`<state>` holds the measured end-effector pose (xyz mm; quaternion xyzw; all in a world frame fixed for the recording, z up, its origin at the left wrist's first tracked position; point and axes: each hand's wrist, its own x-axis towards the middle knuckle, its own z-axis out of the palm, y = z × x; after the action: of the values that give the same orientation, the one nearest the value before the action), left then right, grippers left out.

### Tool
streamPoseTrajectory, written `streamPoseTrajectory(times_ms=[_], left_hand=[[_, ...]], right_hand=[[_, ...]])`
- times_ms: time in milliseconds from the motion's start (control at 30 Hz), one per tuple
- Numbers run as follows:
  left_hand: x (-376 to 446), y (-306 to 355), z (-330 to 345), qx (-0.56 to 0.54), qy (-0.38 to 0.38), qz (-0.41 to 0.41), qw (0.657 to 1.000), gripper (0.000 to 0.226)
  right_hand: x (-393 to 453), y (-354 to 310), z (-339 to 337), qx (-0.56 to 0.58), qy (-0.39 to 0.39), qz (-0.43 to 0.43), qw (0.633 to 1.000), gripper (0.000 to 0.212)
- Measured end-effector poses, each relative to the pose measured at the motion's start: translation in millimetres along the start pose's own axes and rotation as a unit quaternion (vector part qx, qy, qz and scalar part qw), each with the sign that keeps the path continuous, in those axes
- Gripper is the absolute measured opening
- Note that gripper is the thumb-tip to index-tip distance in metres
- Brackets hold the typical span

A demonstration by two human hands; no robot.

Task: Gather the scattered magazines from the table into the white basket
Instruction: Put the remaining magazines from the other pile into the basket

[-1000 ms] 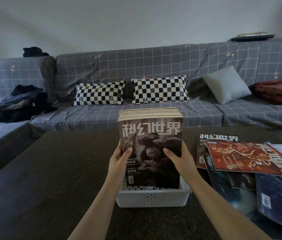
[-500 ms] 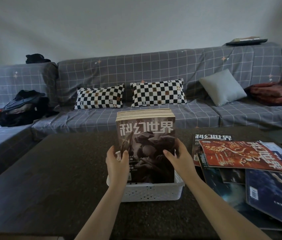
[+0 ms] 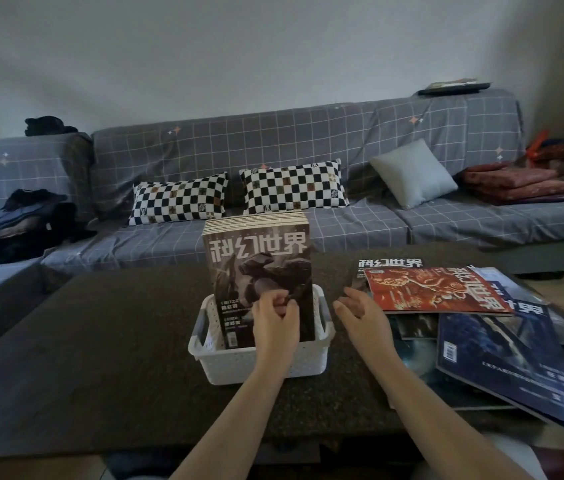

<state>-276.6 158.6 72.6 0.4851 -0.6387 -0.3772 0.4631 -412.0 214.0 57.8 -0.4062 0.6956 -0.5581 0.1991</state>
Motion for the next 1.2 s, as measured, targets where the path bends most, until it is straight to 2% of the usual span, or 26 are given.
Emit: streamPoseTrajectory(times_ms=[267, 567, 767, 833, 933, 1000, 1067, 1200], left_hand=[[-21.1, 15.1, 71.6, 0.002, -0.114, 0.023, 0.993, 0.012], [-18.3, 10.0, 159.8, 0.037, -0.202, 0.006, 0.979, 0.016], [10.5, 3.2, 204.7, 0.097, -0.190, 0.001, 0.977, 0.042], [21.3, 3.1, 218.3, 0.099, -0.193, -0.037, 0.975, 0.046], [36.7, -0.2, 232.8, 0.116, -0.140, -0.110, 0.977, 0.044], [42.9, -2.5, 235.4, 0.098, -0.116, -0.141, 0.978, 0.044], [47.3, -4.5, 236.6, 0.070, -0.127, -0.156, 0.977, 0.053], [44.1, 0.5, 233.6, 0.001, -0.138, -0.151, 0.979, 0.062]], right_hand=[[-6.9, 26.0, -57.9, -0.030, 0.045, 0.034, 0.998, 0.027], [15.5, 76.8, -117.6, -0.049, 0.112, 0.113, 0.986, 0.030], [46.5, 103.5, -136.1, -0.034, 0.127, 0.179, 0.975, 0.041], [52.6, 108.2, -137.3, 0.007, 0.138, 0.192, 0.972, 0.036], [56.9, 114.2, -135.4, 0.063, 0.152, 0.200, 0.966, 0.030], [58.3, 117.6, -135.4, 0.077, 0.157, 0.204, 0.963, 0.031], [58.8, 119.4, -136.4, 0.080, 0.159, 0.209, 0.962, 0.033], [56.8, 118.0, -133.4, 0.053, 0.169, 0.209, 0.962, 0.034]])
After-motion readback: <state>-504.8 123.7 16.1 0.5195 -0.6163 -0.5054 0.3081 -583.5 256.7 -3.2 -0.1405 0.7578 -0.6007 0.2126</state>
